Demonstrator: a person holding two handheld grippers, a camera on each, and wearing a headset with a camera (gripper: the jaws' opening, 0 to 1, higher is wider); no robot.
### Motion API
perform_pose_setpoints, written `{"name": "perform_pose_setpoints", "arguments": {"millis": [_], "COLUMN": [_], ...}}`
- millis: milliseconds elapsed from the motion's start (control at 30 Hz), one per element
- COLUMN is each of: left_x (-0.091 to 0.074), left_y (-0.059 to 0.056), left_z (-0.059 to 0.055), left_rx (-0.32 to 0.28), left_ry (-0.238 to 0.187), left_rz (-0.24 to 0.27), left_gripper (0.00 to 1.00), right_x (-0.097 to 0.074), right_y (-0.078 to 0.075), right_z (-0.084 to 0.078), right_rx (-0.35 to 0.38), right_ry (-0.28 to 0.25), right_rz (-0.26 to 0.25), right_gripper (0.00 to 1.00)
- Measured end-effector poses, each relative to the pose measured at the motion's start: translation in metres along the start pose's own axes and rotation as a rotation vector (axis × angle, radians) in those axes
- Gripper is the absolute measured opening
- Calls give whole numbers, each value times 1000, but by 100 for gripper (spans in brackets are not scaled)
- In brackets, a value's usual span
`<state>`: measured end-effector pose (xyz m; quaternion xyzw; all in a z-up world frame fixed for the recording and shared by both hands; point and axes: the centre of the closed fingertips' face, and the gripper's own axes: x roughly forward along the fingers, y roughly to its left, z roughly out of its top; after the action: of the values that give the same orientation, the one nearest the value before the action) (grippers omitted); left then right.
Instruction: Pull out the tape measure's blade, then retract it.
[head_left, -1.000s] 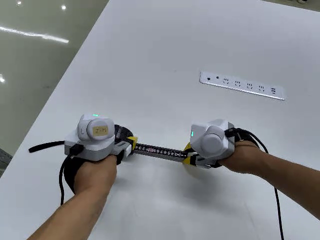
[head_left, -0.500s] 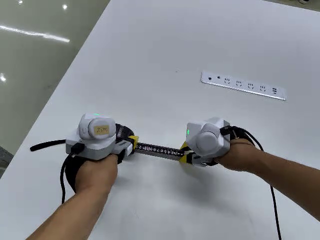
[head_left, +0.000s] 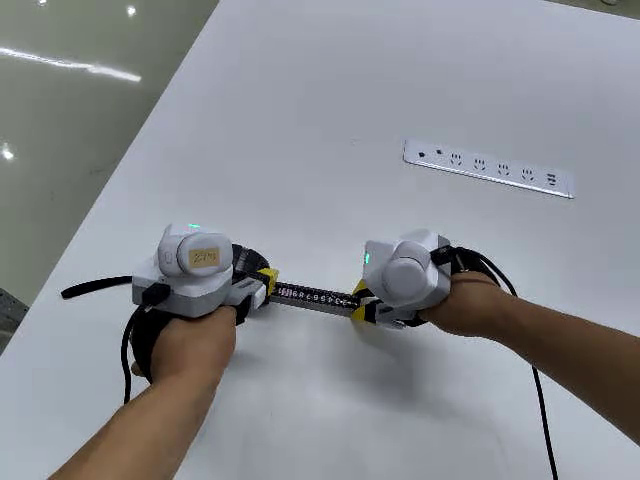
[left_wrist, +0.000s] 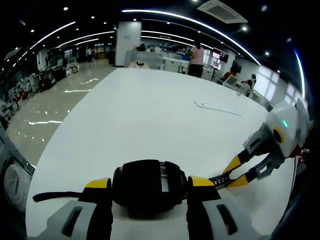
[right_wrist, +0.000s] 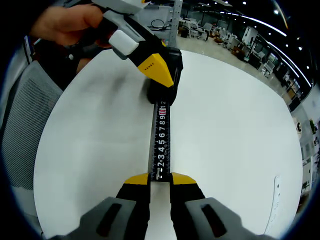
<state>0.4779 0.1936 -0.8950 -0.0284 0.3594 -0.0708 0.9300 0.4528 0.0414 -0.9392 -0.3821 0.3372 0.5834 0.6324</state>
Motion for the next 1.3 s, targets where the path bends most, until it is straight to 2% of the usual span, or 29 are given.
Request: {"name": "perform_pose_setpoints", "arguments": {"millis": [433, 1300], "left_x": [1, 3], "left_y": [0, 2], "left_z": [0, 1], "left_rx": [0, 2], "left_ry": [3, 1], "left_rz": [-2, -3], "left_gripper": [56, 56], "right_x": [4, 13], "right_y": [0, -2], "right_z": [4, 23], "right_rx": [-2, -3], "right_ry": [-5, -30], "right_rz": [3, 3], "right_gripper": [14, 14]}}
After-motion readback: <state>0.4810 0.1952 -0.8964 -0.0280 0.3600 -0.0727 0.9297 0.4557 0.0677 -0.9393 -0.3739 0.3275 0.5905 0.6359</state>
